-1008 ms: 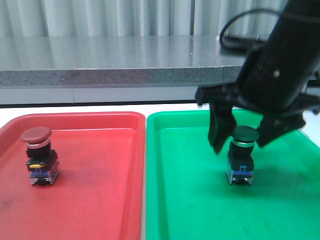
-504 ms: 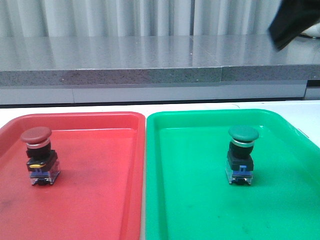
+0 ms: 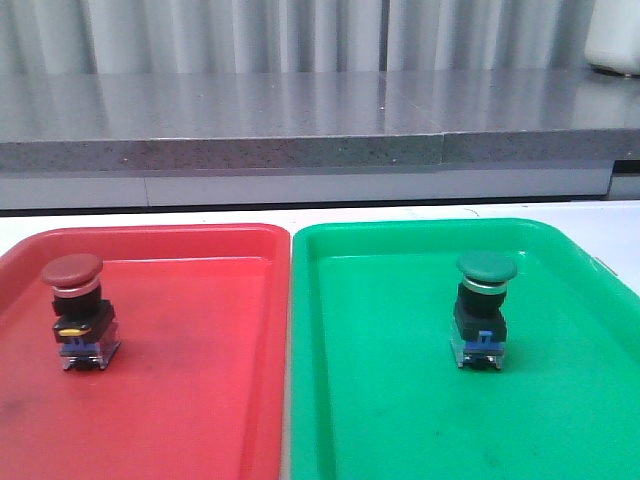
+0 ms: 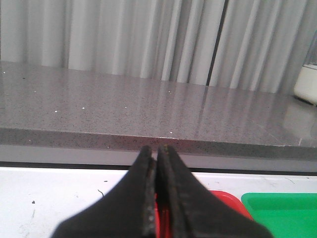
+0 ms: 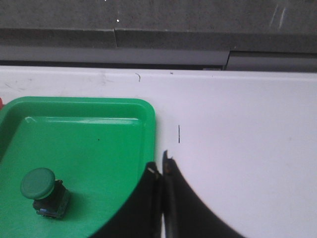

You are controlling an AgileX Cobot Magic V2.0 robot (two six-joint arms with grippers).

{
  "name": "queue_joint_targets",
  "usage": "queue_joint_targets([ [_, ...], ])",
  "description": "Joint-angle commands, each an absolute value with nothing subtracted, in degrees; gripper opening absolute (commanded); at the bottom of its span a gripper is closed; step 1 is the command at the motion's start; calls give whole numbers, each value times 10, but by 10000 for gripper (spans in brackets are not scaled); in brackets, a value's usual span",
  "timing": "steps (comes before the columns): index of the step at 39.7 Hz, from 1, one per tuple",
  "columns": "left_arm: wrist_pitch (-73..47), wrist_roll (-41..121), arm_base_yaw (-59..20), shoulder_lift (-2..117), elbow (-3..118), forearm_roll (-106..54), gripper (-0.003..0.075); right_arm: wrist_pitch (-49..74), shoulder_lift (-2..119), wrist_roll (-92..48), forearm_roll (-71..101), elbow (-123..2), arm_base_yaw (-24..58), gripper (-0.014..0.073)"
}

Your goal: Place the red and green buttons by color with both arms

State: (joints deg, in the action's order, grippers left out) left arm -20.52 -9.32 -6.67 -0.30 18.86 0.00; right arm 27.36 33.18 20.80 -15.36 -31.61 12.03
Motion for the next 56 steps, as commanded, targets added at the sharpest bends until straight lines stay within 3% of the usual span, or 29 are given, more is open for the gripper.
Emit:
queue_joint_targets([
  [1, -156, -98, -66, 2, 202, 0, -20, 209, 249, 205, -173, -277, 116, -123],
  [14, -156, -98, -66, 2, 202, 0, -20, 194, 73, 205, -185, -215, 116, -123],
  [56, -138, -98, -60, -13, 172, 4, -20, 196, 69, 205, -185, -215, 116, -123],
])
